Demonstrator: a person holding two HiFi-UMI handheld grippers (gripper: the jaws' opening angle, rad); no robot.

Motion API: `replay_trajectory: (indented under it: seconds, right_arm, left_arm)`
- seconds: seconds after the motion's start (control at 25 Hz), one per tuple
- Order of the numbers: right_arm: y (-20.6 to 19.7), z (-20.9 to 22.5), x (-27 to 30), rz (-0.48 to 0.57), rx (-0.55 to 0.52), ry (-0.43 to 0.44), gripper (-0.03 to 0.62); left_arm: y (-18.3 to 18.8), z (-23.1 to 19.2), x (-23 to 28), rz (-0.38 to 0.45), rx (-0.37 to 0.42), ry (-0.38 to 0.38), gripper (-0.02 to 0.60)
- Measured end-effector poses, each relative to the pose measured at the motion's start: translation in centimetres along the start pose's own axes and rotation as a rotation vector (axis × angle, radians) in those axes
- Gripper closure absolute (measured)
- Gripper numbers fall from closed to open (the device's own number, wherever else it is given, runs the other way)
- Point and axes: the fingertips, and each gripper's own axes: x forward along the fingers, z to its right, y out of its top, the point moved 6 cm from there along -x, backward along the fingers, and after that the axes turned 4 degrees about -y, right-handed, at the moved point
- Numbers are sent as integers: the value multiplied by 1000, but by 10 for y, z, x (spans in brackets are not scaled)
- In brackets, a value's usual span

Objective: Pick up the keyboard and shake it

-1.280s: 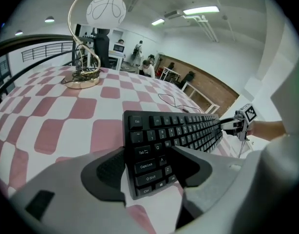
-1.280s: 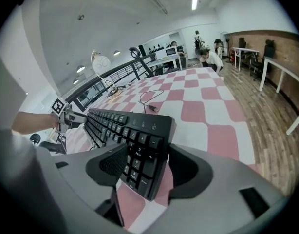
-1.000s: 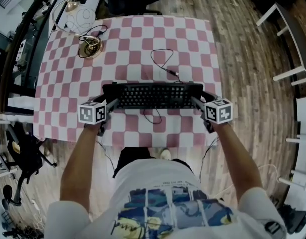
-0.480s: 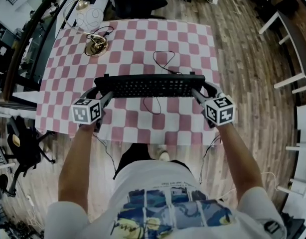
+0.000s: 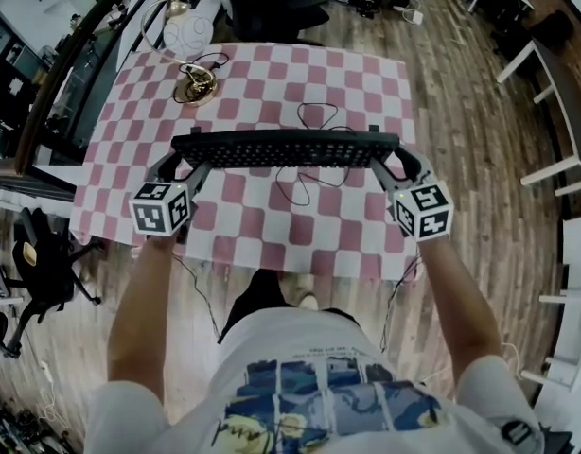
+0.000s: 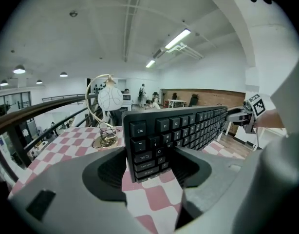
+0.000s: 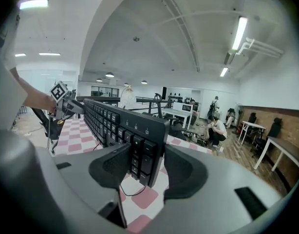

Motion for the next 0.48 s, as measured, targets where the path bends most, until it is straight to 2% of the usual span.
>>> replay_trajectory:
  seconds: [0.48]
  right_arm:
    - [49,-3,-28,151,-115,-47,395]
  left_arm:
    - [36,12,-47,147,78,81,308]
